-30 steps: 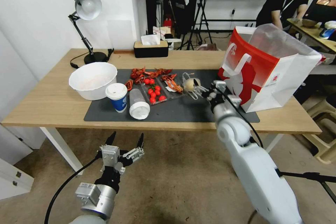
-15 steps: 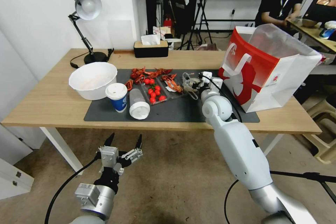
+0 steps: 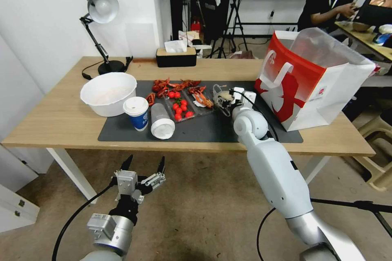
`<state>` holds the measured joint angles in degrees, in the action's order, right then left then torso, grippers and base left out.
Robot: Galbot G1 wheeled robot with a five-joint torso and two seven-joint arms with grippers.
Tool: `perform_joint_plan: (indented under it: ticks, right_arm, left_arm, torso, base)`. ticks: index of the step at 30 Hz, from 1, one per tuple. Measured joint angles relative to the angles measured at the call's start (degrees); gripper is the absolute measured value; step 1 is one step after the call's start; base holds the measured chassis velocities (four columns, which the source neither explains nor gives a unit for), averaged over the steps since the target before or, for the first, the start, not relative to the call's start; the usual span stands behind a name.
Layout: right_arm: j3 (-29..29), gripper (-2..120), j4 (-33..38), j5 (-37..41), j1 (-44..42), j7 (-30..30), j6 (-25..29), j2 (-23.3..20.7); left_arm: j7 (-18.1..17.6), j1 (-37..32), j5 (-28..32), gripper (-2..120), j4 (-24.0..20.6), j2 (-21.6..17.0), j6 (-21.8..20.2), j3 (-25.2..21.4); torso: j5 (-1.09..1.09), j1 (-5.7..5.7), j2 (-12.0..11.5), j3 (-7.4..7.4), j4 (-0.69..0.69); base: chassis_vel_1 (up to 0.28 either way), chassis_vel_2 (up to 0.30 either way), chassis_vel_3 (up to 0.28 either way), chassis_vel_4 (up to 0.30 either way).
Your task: Pick up the trash from the table and place it into the takeout bag.
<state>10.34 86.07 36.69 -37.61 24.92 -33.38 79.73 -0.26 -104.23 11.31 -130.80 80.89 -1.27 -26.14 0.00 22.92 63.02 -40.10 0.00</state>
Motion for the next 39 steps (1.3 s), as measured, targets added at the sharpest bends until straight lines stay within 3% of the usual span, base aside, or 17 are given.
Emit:
perform_joint_plan:
  ticks: [6, 14, 19, 24, 26, 35, 39]
  right_arm:
    - [0.65, 26, 1.1, 0.87, -0.94, 0.57, -0.28, -0.84]
    - [1.77, 5, 3.89, 1.34, -2.42, 0.63, -0.38, -3.23]
    - [2.08, 4, 5.81, 1.07, -3.18, 0.06, 0.03, -4.86]
    - [3.33, 4, 11.15, -2.04, -6.39, -3.9, 1.73, -9.15]
    - [4.92, 4, 15.62, -2.4, -9.36, -7.78, 2.35, -11.93]
    - [9.74, 4, 26.66, -1.71, -16.15, -17.86, 3.75, -16.83]
    - [12.38, 4, 31.13, -1.61, -18.3, -20.2, 8.41, -19.39]
  left_arm:
    - [-0.02, -0.01, 0.0, 100, 0.08, 0.04, 0.37, 0.07]
    - [0.0, -0.01, -0.18, 100, 0.23, 0.15, 0.4, 0.3]
    - [0.0, -0.01, -0.2, 100, 0.24, 0.13, 0.45, 0.3]
    - [0.05, -0.1, -0.51, 100, 0.29, 0.05, 0.66, 0.54]
    - [0.18, -0.09, -0.6, 100, 0.17, 0.03, 0.72, 0.68]
    - [0.21, -0.24, -0.58, 100, -0.38, -0.22, 1.26, 0.43]
    - [0.29, -0.17, -0.84, 100, -0.6, -0.16, 1.25, 0.82]
  torso:
    - [0.01, -0.01, 0.01, 0.0, 0.0]
    - [0.02, 0.0, 0.0, -0.01, 0.0]
    - [0.01, 0.0, 0.01, -0.01, -0.01]
    - [0.01, 0.0, 0.0, -0.01, -0.01]
    - [0.01, 0.0, 0.0, 0.0, 0.0]
    - [0.0, -0.01, 0.01, 0.0, 0.0]
    - [0.01, 0.0, 0.0, 0.0, -0.01]
  base:
    - [0.0, 0.0, 0.0, 0.0]
    - [0.0, 0.0, 0.0, 0.0]
    - [0.0, 0.0, 0.0, 0.0]
    - [0.0, 0.0, 0.0, 0.0]
    - [0.0, 0.0, 0.0, 0.0]
    - [0.0, 0.0, 0.0, 0.0]
    - [0.0, 0.0, 0.0, 0.0]
